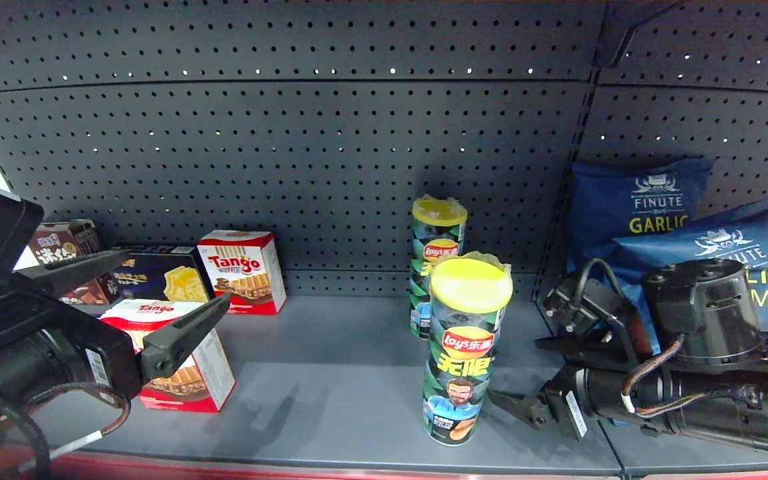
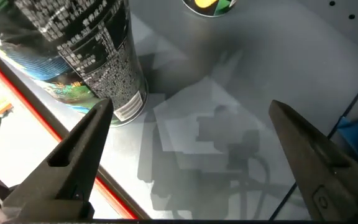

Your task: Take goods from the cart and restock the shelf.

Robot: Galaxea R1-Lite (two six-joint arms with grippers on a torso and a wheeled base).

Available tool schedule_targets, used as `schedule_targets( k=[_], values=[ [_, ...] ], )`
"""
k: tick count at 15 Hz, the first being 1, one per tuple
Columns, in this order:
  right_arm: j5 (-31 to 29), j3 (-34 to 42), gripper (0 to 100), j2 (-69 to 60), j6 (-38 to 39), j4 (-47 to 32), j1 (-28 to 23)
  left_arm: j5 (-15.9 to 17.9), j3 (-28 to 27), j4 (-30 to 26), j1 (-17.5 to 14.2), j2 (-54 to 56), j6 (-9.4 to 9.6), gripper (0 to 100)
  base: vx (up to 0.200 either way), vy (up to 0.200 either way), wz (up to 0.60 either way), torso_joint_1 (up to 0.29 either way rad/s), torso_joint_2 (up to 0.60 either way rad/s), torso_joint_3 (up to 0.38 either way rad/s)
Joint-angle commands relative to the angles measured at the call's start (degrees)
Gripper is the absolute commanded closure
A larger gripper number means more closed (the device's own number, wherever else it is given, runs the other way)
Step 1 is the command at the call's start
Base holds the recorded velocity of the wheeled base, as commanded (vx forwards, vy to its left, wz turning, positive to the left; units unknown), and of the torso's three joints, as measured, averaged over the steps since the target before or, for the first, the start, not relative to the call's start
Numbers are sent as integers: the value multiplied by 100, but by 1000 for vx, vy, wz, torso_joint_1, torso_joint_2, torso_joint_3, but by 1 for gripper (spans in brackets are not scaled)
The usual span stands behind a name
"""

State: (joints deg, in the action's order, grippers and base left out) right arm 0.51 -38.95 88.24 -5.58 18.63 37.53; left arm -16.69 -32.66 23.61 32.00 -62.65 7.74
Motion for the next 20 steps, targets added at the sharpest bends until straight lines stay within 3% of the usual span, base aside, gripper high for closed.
schedule_targets(
  k=[1,20],
  values=[
    [2,19,0,-26,-4,1,-44,-1,-4,3,-1,-2,-1,0,0,0,0,0,0,0],
    [2,-236,0,370,-22,1,-71,-1,23,3,-1,7,-9,0,0,0,0,0,0,0]
  ],
)
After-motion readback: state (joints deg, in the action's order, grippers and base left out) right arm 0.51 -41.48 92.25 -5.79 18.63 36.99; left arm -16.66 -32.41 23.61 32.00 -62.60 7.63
